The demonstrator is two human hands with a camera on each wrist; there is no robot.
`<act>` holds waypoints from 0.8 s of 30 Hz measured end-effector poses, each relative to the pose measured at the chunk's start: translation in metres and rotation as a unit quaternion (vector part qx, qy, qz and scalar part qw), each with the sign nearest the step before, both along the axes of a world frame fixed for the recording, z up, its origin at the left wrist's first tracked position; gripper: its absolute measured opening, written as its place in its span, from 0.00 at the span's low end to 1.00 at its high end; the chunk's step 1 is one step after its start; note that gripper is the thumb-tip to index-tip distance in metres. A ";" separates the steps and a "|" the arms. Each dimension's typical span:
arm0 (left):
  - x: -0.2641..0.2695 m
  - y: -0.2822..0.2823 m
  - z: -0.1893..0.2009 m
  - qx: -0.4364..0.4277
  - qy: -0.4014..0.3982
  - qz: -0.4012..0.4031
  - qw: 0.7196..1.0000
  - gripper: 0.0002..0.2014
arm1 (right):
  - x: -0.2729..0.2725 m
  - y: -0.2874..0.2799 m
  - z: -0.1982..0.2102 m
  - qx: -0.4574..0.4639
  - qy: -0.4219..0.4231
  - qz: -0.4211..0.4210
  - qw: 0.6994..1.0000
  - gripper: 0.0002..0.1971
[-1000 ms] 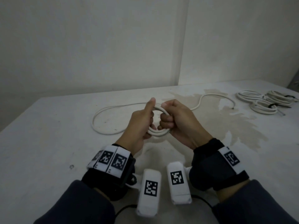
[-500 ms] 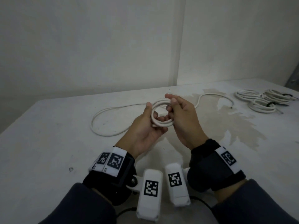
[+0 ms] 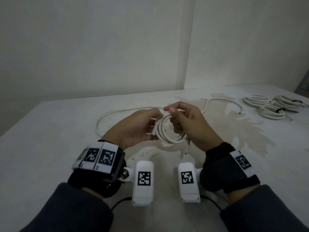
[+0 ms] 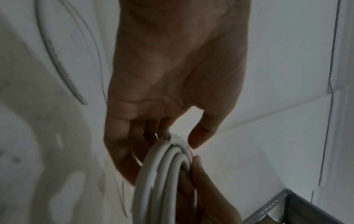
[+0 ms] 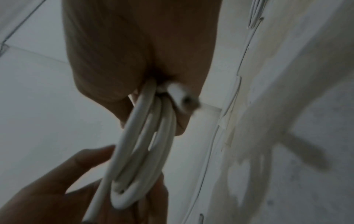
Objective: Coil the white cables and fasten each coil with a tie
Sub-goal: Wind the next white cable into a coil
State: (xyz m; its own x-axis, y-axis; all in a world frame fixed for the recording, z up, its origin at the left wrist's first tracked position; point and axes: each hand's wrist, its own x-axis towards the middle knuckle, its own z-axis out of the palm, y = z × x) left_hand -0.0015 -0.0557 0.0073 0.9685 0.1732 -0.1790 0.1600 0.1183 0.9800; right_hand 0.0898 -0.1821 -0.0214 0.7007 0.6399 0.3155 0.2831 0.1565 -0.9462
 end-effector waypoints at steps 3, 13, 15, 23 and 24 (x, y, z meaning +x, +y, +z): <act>-0.001 -0.011 -0.001 -0.013 -0.005 0.000 1.000 0.19 | -0.006 0.006 -0.001 0.000 0.013 0.032 0.999 0.05; 0.011 -0.015 -0.013 -0.129 -0.069 0.075 0.986 0.20 | -0.012 0.009 0.002 0.025 0.043 -0.019 0.999 0.04; 0.013 -0.011 -0.014 -0.159 -0.072 0.096 0.980 0.18 | -0.011 0.010 0.002 0.032 0.038 -0.016 0.999 0.05; 0.016 -0.003 -0.015 -0.268 -0.124 0.240 0.925 0.18 | -0.005 0.007 -0.001 0.012 -0.024 -0.060 0.998 0.10; 0.016 -0.004 -0.015 -0.258 -0.128 0.245 0.926 0.18 | -0.004 0.007 -0.002 0.010 -0.051 -0.087 0.995 0.10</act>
State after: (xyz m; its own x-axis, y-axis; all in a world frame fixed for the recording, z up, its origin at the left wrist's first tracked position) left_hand 0.0149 -0.0600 -0.0079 0.8178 0.5593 -0.1356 -0.2675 0.5781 0.7709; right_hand 0.0862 -0.1747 -0.0237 0.7641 0.5052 0.4012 0.4011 0.1150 -0.9088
